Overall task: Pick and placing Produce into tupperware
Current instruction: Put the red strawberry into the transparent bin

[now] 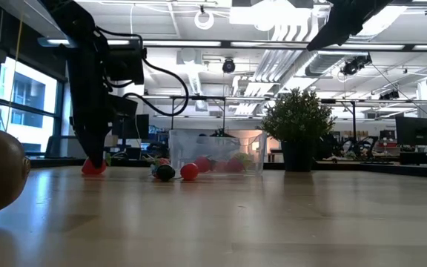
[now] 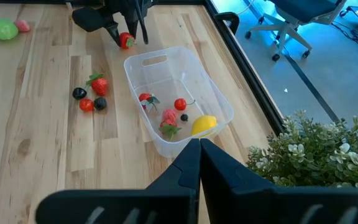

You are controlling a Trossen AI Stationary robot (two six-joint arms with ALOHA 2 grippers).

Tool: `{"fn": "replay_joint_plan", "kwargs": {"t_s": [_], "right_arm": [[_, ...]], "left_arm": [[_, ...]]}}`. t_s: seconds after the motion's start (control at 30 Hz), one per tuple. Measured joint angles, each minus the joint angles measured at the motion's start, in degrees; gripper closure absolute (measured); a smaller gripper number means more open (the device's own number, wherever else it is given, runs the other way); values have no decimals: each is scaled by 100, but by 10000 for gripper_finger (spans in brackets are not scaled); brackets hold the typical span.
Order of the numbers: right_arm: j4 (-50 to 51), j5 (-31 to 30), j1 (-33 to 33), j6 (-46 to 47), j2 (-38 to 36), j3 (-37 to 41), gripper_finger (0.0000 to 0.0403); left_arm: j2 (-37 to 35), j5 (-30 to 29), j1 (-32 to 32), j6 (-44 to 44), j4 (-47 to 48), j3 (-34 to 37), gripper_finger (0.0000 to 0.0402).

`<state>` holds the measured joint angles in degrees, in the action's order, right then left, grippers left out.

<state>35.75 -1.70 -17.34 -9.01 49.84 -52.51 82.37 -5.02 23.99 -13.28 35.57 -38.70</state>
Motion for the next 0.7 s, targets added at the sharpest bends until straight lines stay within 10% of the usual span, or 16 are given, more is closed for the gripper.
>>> {"fn": "replay_joint_plan", "kwargs": {"t_s": [0.7], "right_arm": [[0,-1,-2,2,0,-2,402]], "left_arm": [[-73,411,0,-4,-295,-1,235]]}}
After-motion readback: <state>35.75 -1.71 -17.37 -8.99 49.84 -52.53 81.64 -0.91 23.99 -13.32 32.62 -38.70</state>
